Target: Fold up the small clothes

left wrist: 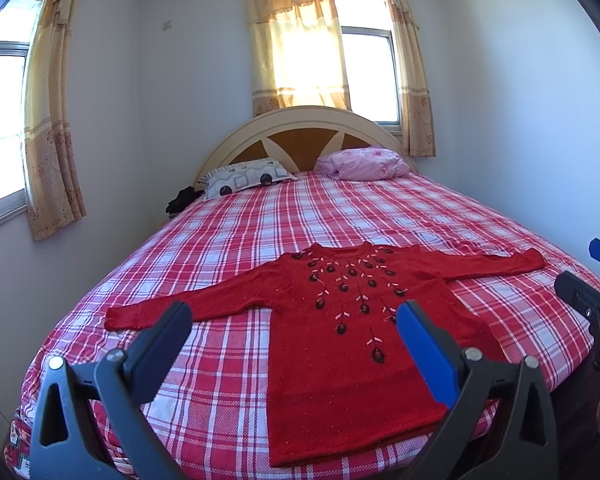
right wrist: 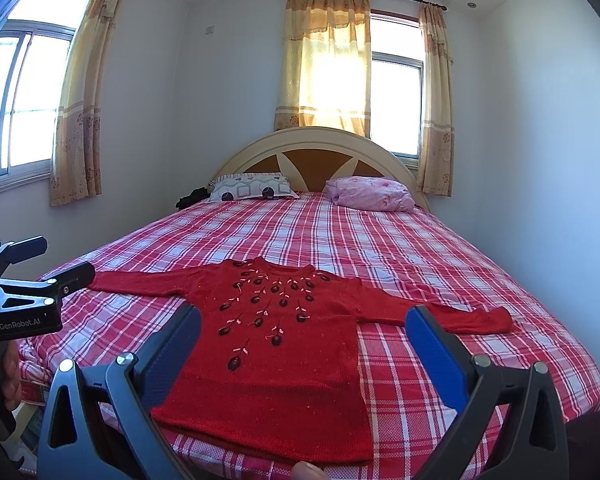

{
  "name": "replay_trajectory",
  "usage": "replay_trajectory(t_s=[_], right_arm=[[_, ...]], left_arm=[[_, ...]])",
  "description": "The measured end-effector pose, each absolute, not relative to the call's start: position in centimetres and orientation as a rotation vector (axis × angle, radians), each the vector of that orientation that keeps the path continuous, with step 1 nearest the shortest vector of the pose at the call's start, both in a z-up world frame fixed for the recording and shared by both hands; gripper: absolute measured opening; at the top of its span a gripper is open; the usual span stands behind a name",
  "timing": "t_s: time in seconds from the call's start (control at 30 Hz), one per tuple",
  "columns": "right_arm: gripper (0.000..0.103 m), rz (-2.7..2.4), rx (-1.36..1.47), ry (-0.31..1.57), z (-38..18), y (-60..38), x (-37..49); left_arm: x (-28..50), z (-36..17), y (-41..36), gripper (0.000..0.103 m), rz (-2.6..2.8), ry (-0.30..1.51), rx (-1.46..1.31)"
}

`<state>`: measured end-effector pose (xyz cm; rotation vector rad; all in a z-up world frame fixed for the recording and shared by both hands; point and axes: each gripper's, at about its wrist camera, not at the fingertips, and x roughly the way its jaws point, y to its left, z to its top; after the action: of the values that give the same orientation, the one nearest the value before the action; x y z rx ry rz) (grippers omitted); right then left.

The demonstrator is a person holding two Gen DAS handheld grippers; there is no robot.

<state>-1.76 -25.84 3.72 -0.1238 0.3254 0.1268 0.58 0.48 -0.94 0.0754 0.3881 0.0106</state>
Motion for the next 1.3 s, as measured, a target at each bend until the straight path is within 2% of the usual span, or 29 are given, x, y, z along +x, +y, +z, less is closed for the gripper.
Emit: replay_trajectory(t_s=[1.3], right_arm=[[0.102,0.13,-0.128,0.34,2.98,-25.79,-1.48]], left_arm=[[1.16,-1.55,0.94,0.103,0.017,0.398,0.064]])
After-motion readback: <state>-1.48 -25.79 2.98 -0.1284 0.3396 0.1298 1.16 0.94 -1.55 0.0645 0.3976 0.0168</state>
